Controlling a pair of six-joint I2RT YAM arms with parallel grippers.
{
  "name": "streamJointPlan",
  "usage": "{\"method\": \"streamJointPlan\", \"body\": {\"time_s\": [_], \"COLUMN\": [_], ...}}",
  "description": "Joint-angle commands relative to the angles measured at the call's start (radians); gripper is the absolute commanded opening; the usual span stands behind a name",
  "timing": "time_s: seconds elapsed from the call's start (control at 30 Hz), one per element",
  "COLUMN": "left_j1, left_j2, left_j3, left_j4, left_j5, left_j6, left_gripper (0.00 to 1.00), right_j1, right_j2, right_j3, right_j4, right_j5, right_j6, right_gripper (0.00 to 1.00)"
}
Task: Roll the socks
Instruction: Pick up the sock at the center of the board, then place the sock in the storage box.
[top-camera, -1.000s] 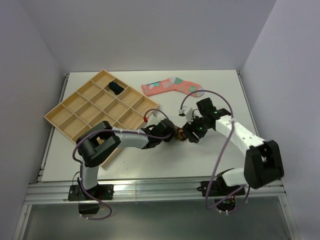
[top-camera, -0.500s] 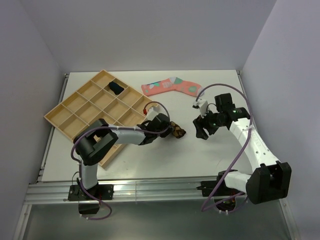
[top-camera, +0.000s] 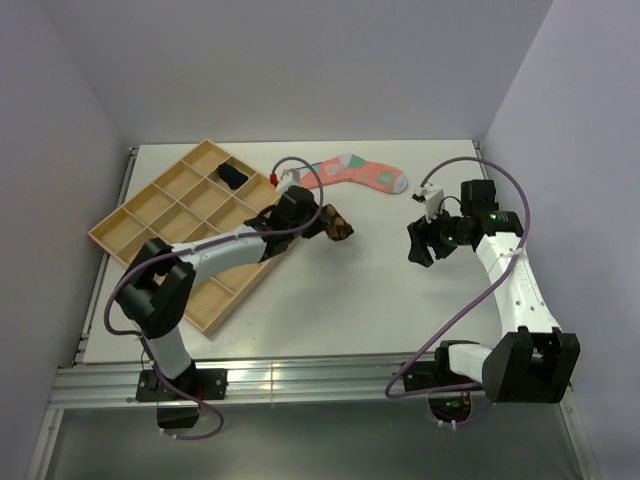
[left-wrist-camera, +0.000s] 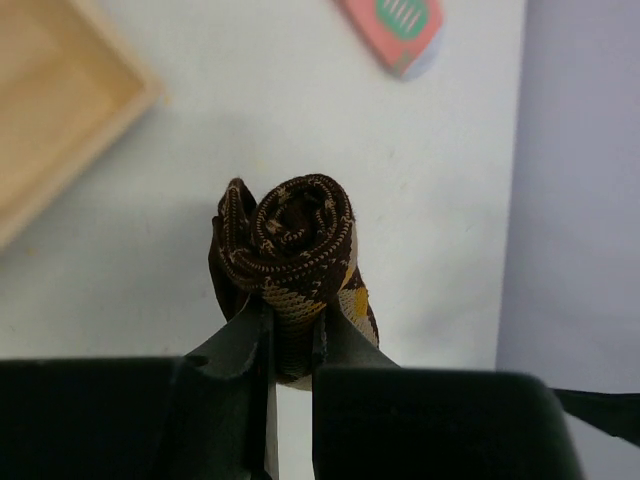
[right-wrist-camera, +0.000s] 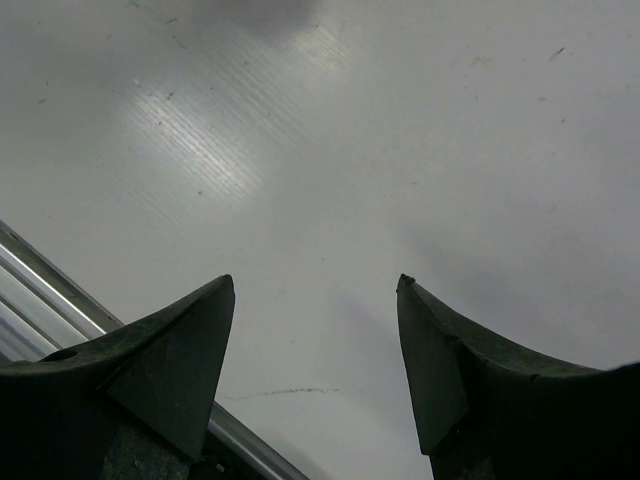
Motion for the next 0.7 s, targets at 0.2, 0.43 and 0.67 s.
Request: {"method": "streamJointPlan", "body": {"time_s": [0.2,0.43,0.67], "left_j1": [0.279,0.496,0.601], "left_j2": [-0.031,0.101,0.248], "left_j3": [0.182,0.231,0.23], "left_j4": [0.005,0.17,0.218], "left_j5": [0.168,0.384,0.487], "left_j6": [0.174,0.185,0.142], "left_gripper": [0.0,0.0,0.0], "right_j1": [-0.082,-0.117,-0.146], "right_j2": [0.049,0.083,0.094], "right_j3": [0.092,0.11,0.092], "right_j4": [-0.026,-0.034,-0.04], "right_j5": [-0.064,-0.07,-0.087], "right_j6": [-0.051,-0.082,-0.117], "right_gripper": [0.73,0.73,0.72]}}
